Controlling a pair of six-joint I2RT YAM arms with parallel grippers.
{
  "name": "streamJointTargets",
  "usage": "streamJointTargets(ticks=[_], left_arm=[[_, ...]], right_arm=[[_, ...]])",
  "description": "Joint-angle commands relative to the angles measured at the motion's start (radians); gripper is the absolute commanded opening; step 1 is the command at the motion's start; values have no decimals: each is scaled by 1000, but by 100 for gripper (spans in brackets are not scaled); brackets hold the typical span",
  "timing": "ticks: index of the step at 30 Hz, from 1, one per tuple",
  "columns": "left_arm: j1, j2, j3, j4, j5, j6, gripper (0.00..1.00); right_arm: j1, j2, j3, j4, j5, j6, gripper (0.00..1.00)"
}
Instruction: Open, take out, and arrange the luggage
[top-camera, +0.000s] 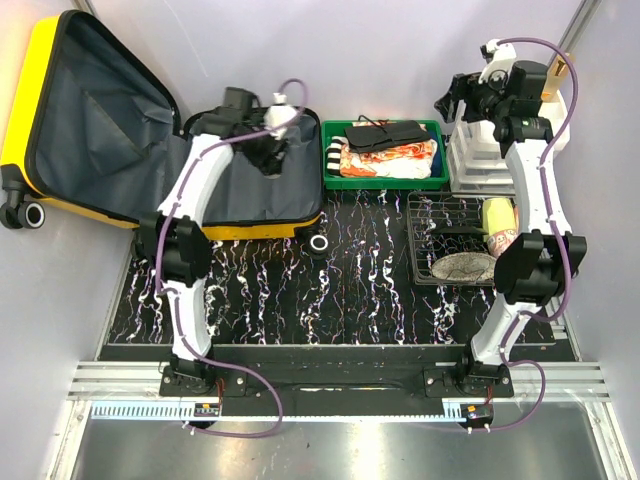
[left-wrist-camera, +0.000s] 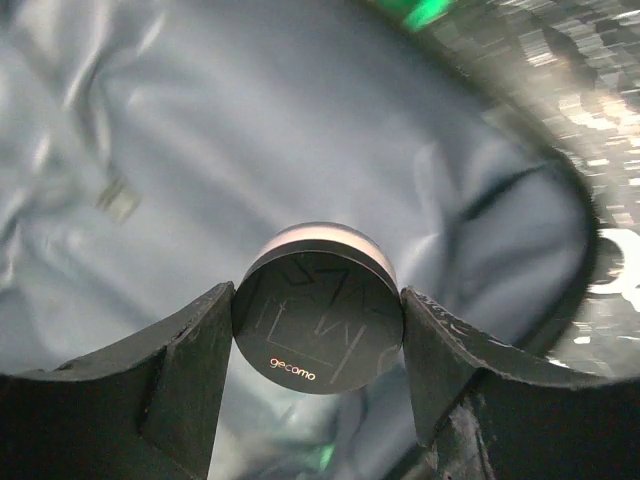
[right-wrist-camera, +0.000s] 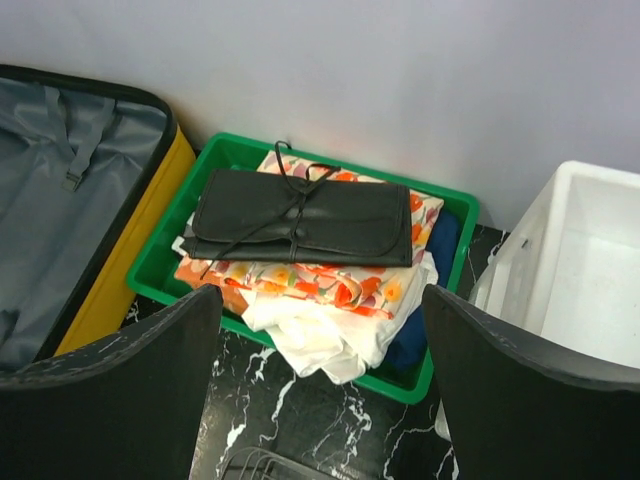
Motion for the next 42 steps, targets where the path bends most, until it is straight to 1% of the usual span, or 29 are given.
streamJointTargets(ticks=[1,2,5,6,7,8,12,13,17,21,24,25,27,28,29,32,34,35,36,40,42], left_arm=[[-173,-101,18,-69,31,89,27],[-237,-108,17,-84,34,93,26],[-333,-114,0,-101,40,106,26],[-389,-117,-30,-101,39,118,26],[-417,-119,-50,-101,28,123,26],[-468,-119,-92,-92,22,126,26],[-557,-105,-190,-36,-7,124,26],[-571,-82,-199,-26,-28,123,26],[-626,-6,-195,9,-71,89,26],[-649,59,-199,53,-96,23,27],[-674,73,-265,133,-151,20,29],[-681,76,-285,154,-186,24,30],[-692,89,-317,191,-211,29,32],[-694,96,-319,193,-216,29,35],[-692,99,-321,193,-217,26,44],[-694,90,-334,192,-205,20,61],[-694,70,-340,192,-191,21,81],[-694,62,-339,184,-182,21,87],[-694,54,-337,181,-168,18,99],[-694,-11,-296,130,-141,12,99],[-684,-42,-252,106,-116,9,99]], right_arm=[[6,-95,-37,13,16,-43,90],[3,-98,-43,2,17,-44,91],[-25,-108,-61,-44,0,-27,91],[-48,-111,-69,-67,-3,-15,91],[-58,-112,-77,-78,-6,-11,91],[-71,-114,-84,-86,-9,-4,91],[-137,-135,-149,-104,-9,11,90],[-160,-140,-158,-107,-16,11,90],[-189,-163,-205,-110,-27,-4,90],[-198,-190,-262,-109,-43,-26,90],[-200,-207,-288,-107,-56,-40,90],[-200,-209,-293,-107,-61,-44,90],[-200,-213,-299,-109,-67,-53,90],[-200,-213,-299,-109,-67,-55,90],[-201,-215,-299,-109,-69,-60,90],[-201,-215,-302,-107,-72,-60,90],[-201,-217,-307,-107,-81,-60,90],[-201,-217,-310,-109,-86,-60,90],[-201,-218,-316,-107,-90,-61,90],[-200,-223,-330,-109,-116,-73,90],[-200,-223,-331,-115,-160,-87,89]])
